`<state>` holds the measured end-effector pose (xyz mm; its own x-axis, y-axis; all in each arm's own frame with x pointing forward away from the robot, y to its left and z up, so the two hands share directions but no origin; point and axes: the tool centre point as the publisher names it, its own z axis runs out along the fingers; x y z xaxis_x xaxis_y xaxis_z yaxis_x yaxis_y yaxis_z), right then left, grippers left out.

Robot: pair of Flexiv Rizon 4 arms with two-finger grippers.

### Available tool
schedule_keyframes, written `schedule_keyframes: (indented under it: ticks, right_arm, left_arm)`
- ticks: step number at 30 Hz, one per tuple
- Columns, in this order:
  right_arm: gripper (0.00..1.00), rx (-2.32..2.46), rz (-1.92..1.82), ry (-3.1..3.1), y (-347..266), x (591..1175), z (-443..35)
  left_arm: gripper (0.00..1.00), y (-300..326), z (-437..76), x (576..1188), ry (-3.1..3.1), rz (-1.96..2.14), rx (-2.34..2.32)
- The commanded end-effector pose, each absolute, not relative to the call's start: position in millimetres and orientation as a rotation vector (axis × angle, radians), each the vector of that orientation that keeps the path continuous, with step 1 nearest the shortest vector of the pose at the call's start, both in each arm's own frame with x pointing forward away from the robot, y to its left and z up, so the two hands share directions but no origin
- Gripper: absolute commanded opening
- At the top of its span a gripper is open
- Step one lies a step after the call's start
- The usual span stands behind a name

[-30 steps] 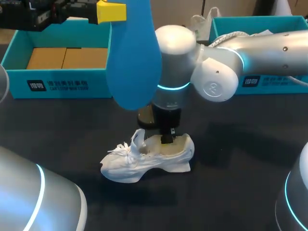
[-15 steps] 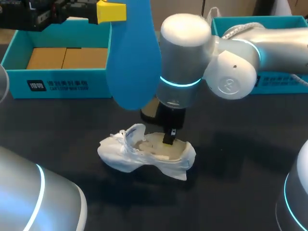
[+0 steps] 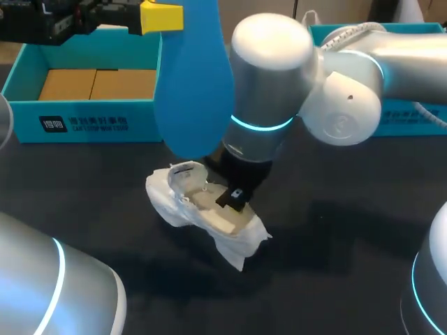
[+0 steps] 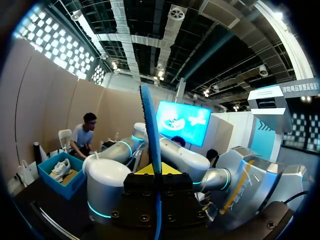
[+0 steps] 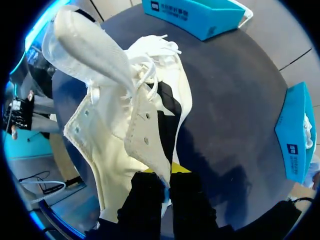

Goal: Take the shoe out of the shoebox, open the shoe tongue, remove and reinsert the insole, then place the shoe into the shoebox

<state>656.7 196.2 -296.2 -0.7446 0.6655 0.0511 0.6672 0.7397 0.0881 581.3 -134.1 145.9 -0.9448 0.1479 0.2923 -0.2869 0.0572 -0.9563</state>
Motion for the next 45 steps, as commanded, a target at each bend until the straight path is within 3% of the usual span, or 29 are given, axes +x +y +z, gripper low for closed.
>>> schedule_keyframes:
  ticks: [1, 5, 22, 45]
  right_arm:
    - [0.0, -1.128, -0.165, -2.919, 195, 653, -296]
    - [0.0, -1.128, -0.165, -2.919, 195, 653, -296]
    - [0.0, -1.906, -0.099, -2.503, 171, 636, -309]
    - [0.0, -2.197, -0.213, -2.281, 159, 625, -345]
  left_arm:
    - [0.0, -135, 147, 583, -2.031, 1.953, 0.137]
    - [0.0, -135, 147, 583, -2.031, 1.953, 0.137]
    - [0.0, -135, 147, 583, -2.031, 1.953, 0.137]
    - [0.0, -135, 147, 583, -2.031, 1.953, 0.137]
